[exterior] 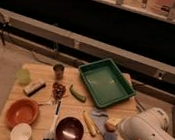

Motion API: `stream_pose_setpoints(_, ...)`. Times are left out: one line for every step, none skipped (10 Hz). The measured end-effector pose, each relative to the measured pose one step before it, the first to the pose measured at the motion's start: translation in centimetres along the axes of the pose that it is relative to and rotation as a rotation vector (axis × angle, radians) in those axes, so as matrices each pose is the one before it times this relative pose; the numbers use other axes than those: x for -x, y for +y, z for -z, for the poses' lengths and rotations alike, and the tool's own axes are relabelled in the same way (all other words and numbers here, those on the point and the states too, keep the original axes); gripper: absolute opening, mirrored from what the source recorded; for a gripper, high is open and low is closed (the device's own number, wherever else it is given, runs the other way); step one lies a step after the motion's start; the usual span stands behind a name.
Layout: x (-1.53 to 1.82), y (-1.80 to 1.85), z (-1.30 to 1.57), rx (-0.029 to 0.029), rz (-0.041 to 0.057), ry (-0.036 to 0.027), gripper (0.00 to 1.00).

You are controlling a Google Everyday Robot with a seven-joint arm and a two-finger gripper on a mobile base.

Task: Wipe tray with sponge

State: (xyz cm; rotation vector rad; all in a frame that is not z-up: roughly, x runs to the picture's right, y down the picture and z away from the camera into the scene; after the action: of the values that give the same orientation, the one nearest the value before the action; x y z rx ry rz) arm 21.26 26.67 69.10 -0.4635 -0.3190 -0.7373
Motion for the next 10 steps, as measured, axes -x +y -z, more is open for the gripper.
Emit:
stream_pose_setpoints(0.129, -0.037, -0.071, 0.00577, 0.00469, 0.00197, 0.8)
stream_pose_setpoints(0.55, 0.426, -0.372, 0.02904, 0.02814, 0.00947, 0.8)
stream_pose_setpoints(0.369, -0.03, -0.219, 0.00834, 0.01253, -0.00015, 0.8)
stream_pose_setpoints(0.278, -0.081, -0.253, 0.00715, 0.01374, 0.00258, 0.8)
stream_pose_setpoints(0.146, -0.044, -0.218, 0.00441, 0.008, 0.00167, 0.8)
stream_pose_setpoints(0.239, 0.058, -0.379, 0.00733, 0.00638, -0.00515, 0.8)
stream_pose_setpoints(0.12, -0.132, -0.369, 0.00482, 0.00781, -0.00604, 0.8)
stream_pose_setpoints(0.064, -0.153, -0.286, 0.00354, 0.0046, -0.00591, 0.8)
stream_pose_setpoints(0.062, -0.06, -0.55, 0.01009, 0.0155, -0.01059, 0.8)
stream_pose_setpoints(0.102, 0.022, -0.539, 0.01048, 0.01282, -0.00894, 0.8)
